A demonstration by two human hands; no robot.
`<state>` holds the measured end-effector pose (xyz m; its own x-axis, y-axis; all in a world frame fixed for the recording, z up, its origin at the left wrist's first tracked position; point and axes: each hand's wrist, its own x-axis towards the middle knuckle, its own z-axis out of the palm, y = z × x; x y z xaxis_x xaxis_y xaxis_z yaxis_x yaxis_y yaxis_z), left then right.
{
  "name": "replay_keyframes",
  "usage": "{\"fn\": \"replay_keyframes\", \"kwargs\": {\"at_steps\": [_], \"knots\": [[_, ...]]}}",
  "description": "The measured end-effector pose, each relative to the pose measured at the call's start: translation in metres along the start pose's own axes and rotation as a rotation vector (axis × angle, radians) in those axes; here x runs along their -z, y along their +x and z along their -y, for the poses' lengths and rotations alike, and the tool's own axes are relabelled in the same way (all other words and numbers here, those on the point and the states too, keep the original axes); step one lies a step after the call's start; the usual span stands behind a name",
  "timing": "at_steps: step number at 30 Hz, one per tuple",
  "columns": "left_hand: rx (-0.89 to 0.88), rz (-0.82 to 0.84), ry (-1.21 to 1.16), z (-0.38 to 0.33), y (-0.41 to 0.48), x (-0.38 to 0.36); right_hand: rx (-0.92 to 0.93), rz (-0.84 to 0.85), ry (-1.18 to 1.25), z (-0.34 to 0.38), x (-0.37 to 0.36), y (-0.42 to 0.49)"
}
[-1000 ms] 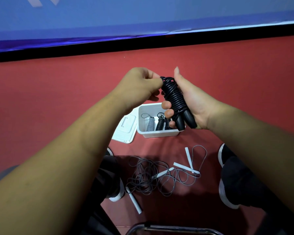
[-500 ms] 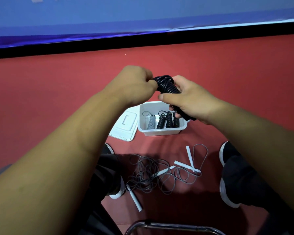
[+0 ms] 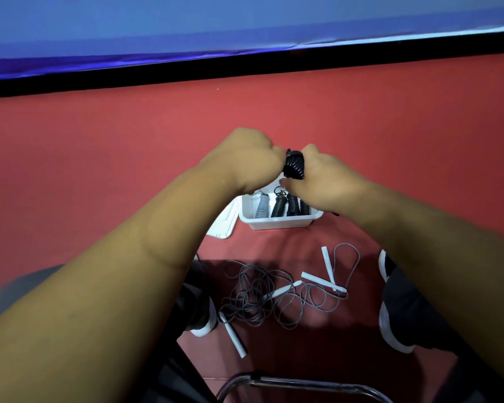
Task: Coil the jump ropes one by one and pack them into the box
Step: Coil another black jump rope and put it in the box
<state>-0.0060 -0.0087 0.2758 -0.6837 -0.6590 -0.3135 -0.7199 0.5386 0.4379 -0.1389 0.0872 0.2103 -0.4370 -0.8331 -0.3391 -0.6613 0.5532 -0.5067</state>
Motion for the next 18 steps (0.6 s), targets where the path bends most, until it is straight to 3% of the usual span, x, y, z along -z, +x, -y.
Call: {"fn": "replay_keyframes", "kwargs": {"at_steps": [5, 10, 13, 15, 18], "knots": [[-0.015, -0.166, -0.021, 0.012, 0.008, 0.000, 0.046, 0.113, 0.227, 0.000, 0.012, -0.001], [-0.044, -0.120, -0.521, 0.027, 0.019, 0.006, 0.048, 0.036, 0.609, -0.006, 0.014, -0.010], [-0.050, -0.091, -0.675, 0.018, 0.021, 0.003, -0.012, 0.155, 0.976, -0.004, 0.011, -0.013], [-0.026, -0.101, -0.619, 0.013, 0.021, 0.000, -0.049, 0.183, 0.980, -0.001, 0.010, -0.014], [0.004, -0.075, -0.355, 0.006, 0.021, -0.005, -0.097, 0.135, 0.814, -0.003, 0.006, -0.009]]}}
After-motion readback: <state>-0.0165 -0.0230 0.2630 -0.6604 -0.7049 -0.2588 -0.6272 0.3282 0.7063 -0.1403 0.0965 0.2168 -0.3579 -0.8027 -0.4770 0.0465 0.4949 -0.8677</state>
